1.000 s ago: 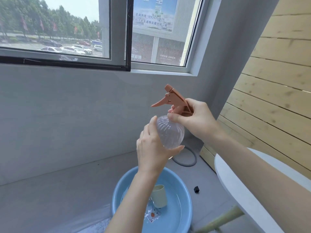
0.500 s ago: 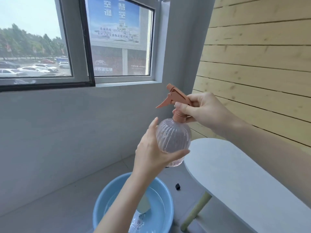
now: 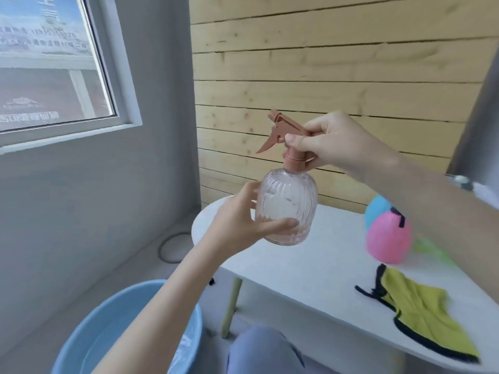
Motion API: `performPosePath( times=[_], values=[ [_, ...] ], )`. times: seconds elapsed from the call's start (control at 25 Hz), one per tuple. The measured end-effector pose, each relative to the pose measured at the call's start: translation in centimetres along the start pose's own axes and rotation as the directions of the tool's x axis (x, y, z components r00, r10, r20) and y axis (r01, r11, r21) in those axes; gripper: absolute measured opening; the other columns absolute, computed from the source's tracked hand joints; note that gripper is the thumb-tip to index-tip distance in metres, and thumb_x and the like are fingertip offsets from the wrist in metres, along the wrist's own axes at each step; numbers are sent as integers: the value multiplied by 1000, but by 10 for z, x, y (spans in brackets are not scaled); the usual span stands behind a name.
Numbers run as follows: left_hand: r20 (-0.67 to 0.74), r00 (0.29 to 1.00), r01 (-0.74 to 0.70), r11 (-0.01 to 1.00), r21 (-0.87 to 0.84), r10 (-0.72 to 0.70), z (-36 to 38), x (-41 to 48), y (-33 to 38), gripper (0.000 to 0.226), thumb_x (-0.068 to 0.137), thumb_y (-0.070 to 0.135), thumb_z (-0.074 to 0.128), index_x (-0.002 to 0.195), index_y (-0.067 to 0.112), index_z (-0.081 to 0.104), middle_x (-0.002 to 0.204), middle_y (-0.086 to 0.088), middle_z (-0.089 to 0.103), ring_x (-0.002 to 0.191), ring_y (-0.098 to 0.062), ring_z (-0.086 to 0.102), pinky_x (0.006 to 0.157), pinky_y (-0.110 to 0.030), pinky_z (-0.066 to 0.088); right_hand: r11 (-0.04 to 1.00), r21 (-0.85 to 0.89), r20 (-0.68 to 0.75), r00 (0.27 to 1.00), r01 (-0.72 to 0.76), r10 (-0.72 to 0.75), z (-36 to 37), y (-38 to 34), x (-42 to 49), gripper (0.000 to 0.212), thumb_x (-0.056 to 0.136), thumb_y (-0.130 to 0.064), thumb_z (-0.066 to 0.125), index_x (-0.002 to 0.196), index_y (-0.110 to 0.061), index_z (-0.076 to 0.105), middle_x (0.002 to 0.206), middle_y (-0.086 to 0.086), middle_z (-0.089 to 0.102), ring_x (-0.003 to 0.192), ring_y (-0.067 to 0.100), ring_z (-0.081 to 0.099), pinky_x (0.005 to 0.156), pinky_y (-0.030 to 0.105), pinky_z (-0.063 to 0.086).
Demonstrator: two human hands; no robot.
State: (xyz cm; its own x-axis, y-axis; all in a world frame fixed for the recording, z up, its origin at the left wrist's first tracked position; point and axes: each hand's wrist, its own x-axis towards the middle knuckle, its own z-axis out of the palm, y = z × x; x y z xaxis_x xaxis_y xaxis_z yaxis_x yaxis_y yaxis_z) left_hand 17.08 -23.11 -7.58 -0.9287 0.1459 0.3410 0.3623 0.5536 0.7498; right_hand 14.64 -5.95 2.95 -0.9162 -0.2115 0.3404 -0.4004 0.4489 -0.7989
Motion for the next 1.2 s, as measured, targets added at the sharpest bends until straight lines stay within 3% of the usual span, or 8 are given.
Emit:
performPosePath(
  times=[0.08, 0.16, 0.36, 0.6, 0.76, 0.88, 1.0, 1.2],
  values=[
    [87, 995, -50, 999, -13, 51, 28, 13, 17, 79, 55, 62, 78, 123, 34, 49, 108, 24, 60, 100, 11, 55, 74, -4, 40, 997, -39, -87, 994, -69, 65, -34, 16, -14, 23, 92, -14, 62, 98, 7, 68, 95, 23, 71, 87, 32, 71, 78, 39, 59],
    [144, 984, -101, 995, -16, 102, 56, 25, 30, 73, 60, 60, 78, 122, 33, 51, 110, 21, 62, 100, 5, 58, 79, -11, 42, 988, -74, -161, 979, -136, 123, -64, 29, -26, 22, 92, -15, 62, 99, 5, 69, 94, 19, 72, 86, 31, 71, 72, 31, 60],
    [292, 940, -189, 982, 10, 178, 116, 53, 49, 95, 48, 76, 63, 128, 26, 49, 112, 13, 60, 100, -2, 58, 88, -25, 47, 946, -118, -309, 916, -303, 255, -122, 76, -48, 18, 90, -16, 64, 94, 0, 71, 95, 20, 71, 83, 33, 71, 78, 40, 59],
    [388, 915, -161, 983, 92, 113, 184, 92, 32, 69, 78, 51, 69, 134, 20, 43, 122, 5, 56, 106, -12, 54, 91, -30, 45, 876, -83, -471, 794, -474, 385, -168, 146, -72, 16, 90, -15, 63, 80, -4, 69, 90, 12, 73, 91, 26, 71, 86, 46, 56],
    [432, 899, -136, 981, 136, 65, 228, 114, 17, 84, 79, 46, 71, 145, 17, 29, 142, -3, 42, 125, -18, 44, 99, -34, 40, 818, -104, -548, 719, -565, 427, -178, 196, -82, 19, 92, -14, 59, 90, 2, 68, 106, 12, 72, 102, 18, 67, 96, 40, 49],
    [461, 884, -136, 985, 105, 73, 256, 126, 13, 98, 75, 42, 76, 149, 15, 19, 149, -4, 31, 133, -19, 36, 97, -26, 34, 801, -92, -584, 683, -592, 438, -180, 229, -86, 18, 93, -13, 58, 90, 2, 67, 95, 15, 73, 88, 25, 71, 90, 34, 51],
    [428, 901, -114, 991, 66, 75, 277, 136, 9, 110, 69, 44, 81, 151, 14, 13, 153, -5, 24, 138, -21, 29, 107, -34, 32, 783, -123, -599, 675, -610, 431, -183, 251, -86, 19, 94, -15, 57, 97, 0, 68, 91, 14, 74, 82, 23, 69, 74, 17, 48],
    [367, 924, -123, 992, 13, 110, 295, 147, 3, 112, 67, 42, 82, 151, 12, 14, 155, -3, 22, 141, -20, 25, 109, -33, 26, 772, -162, -584, 691, -614, 427, -185, 274, -84, 19, 94, -18, 58, 98, -2, 68, 94, 15, 73, 86, 25, 68, 73, 26, 48]
  ],
)
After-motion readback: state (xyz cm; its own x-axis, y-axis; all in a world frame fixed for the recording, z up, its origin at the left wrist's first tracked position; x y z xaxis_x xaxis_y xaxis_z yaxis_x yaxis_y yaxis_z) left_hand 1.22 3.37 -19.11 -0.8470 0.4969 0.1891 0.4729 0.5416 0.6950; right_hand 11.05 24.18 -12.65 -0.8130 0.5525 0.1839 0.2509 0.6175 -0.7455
